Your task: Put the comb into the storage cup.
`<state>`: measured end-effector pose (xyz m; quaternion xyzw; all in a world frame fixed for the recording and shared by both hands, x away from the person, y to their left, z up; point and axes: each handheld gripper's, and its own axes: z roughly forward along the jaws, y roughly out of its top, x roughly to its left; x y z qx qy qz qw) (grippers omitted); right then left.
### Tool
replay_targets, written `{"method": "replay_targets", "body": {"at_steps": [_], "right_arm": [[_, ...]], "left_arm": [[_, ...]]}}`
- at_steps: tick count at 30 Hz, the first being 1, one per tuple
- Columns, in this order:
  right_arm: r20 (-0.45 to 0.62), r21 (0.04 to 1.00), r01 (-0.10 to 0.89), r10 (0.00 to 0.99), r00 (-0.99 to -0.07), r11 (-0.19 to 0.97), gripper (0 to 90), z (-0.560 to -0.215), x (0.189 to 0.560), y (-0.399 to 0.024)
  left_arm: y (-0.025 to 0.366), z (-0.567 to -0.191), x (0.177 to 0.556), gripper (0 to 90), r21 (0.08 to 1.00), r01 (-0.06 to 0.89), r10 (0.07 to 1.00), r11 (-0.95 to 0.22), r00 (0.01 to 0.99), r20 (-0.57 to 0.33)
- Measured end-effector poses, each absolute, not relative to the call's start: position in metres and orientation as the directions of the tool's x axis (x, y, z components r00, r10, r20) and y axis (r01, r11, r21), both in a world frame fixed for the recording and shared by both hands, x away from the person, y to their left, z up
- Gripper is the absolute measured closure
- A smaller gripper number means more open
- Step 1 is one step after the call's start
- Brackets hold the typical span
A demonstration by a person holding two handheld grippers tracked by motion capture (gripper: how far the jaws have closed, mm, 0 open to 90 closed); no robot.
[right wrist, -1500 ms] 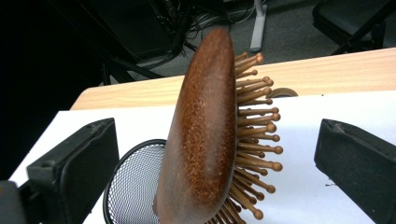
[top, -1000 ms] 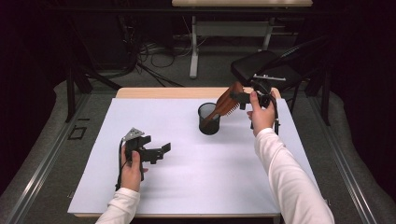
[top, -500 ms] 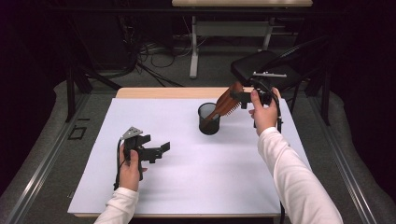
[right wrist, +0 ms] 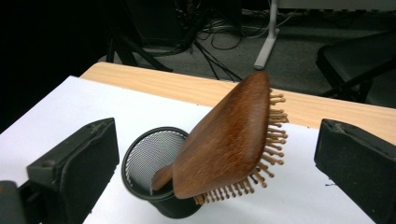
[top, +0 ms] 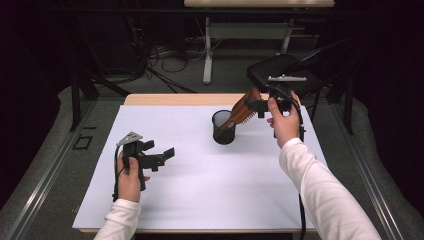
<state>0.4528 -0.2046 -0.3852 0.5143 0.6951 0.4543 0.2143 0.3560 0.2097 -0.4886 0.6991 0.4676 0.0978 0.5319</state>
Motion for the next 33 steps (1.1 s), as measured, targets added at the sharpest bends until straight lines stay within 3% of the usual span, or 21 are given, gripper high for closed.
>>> {"method": "replay_targets", "body": {"at_steps": [21,33], "right_arm": [[0.157,0.849,0.500,0.822,-0.547,0.171,0.0,-0.380,0.416,-0.181],[0.170,0.850,0.495,0.794,-0.583,0.181,0.0,-0.391,0.398,-0.174]], "left_arm": [[0.214,-0.475,0.352,0.3,0.839,0.539,0.738,-0.070,0.594,-0.320],[0.210,-0.468,0.352,0.3,0.843,0.531,0.726,-0.088,0.613,-0.310]]}}
